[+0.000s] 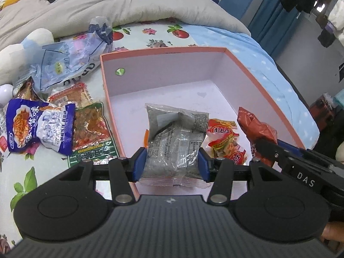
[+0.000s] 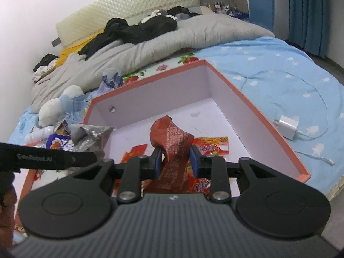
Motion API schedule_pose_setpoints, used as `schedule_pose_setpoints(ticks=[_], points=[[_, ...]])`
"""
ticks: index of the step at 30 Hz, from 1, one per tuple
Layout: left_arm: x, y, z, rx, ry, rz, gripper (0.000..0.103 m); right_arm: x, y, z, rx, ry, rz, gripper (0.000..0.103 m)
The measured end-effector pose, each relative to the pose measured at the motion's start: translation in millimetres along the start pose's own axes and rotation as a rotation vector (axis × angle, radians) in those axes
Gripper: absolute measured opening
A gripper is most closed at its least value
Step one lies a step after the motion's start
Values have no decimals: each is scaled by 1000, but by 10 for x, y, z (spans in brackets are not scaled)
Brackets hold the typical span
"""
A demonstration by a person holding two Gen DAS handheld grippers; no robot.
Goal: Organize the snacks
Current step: 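Carry both packets into the deep pink box and open both tools, then lift both tools out of the box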
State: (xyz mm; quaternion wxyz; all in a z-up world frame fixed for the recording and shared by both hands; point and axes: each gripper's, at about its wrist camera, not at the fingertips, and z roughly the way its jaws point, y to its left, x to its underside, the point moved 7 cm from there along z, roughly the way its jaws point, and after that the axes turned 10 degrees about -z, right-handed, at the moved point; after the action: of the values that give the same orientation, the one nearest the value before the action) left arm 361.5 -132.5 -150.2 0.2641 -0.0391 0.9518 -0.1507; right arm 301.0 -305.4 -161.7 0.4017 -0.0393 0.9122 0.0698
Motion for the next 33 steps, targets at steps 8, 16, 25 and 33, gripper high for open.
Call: schedule_pose_setpoints(ticks=[8, 16, 25, 33], points=[[2, -69, -15, 20, -3, 2, 65, 21, -10, -55, -6, -2, 11, 50], [55, -77, -439, 36, -66, 13, 66, -8, 123, -372, -10, -54, -4, 52], [315, 36, -1072, 43, -133, 11, 66, 61, 401, -844, -29, -111, -14, 52], [635, 201, -1563, 47, -178, 0, 66, 165, 675, -1166, -42, -143, -45, 52]])
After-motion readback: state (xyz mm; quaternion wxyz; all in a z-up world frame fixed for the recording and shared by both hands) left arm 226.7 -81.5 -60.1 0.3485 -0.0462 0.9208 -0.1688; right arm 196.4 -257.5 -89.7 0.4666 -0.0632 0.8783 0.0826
